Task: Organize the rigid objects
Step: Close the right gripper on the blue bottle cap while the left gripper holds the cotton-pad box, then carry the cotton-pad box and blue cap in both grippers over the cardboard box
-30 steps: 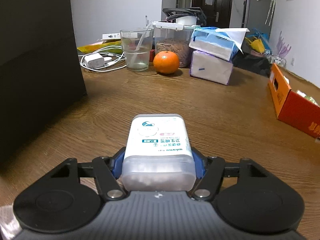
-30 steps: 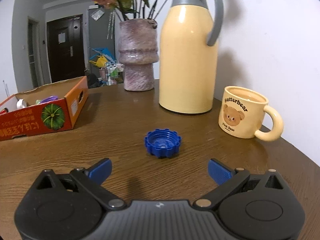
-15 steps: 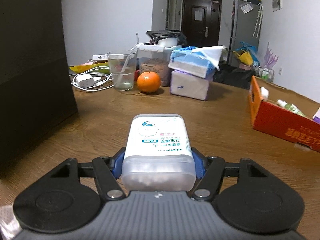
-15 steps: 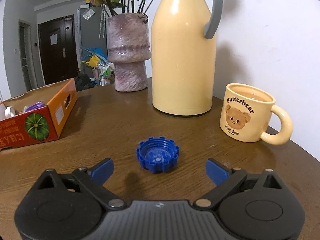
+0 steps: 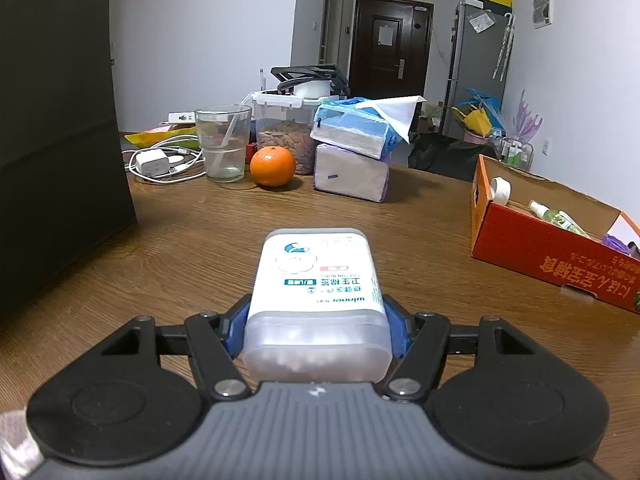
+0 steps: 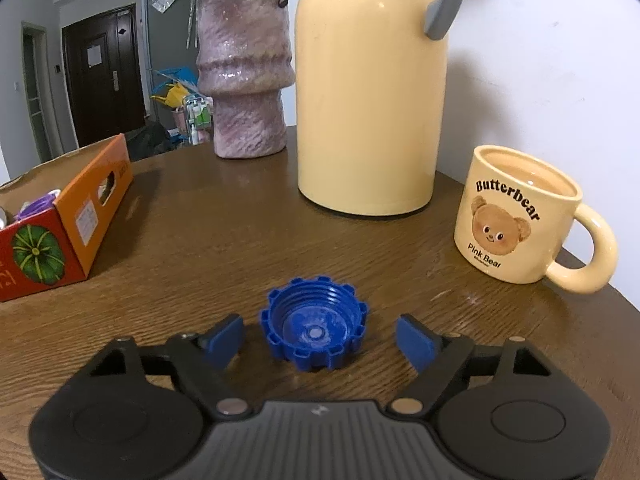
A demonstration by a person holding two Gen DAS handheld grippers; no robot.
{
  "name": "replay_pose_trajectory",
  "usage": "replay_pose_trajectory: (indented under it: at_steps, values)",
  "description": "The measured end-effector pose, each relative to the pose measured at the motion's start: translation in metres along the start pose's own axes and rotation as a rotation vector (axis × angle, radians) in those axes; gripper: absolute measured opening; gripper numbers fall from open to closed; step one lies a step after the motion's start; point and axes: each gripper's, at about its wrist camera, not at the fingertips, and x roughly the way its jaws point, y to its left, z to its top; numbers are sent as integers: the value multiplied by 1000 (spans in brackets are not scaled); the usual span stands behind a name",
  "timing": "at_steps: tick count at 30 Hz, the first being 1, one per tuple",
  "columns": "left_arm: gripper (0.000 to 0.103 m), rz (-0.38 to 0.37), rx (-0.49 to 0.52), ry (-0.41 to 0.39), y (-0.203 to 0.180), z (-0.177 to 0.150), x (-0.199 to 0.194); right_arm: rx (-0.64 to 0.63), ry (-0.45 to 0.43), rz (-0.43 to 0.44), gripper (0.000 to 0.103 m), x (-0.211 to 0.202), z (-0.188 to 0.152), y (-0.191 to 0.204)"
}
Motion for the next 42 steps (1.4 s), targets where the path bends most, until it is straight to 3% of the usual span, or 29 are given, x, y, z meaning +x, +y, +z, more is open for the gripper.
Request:
replay_pose_trajectory:
  at_steps: [4,10,24,42]
  values:
    - [67,-2,1,2,0,-1,0,-5,3,0,79,4,2,1]
    - [67,-2,1,4,1,-1,0,2,-18,-7,53,3,4,0]
    - [67,-32,19,-8,-19,-5,-10,-6,-130,1,53,-22,-2,3]
    - [67,-163,50,-13,-67,-10,-34,-38,-241,153,53,-86,-21,53]
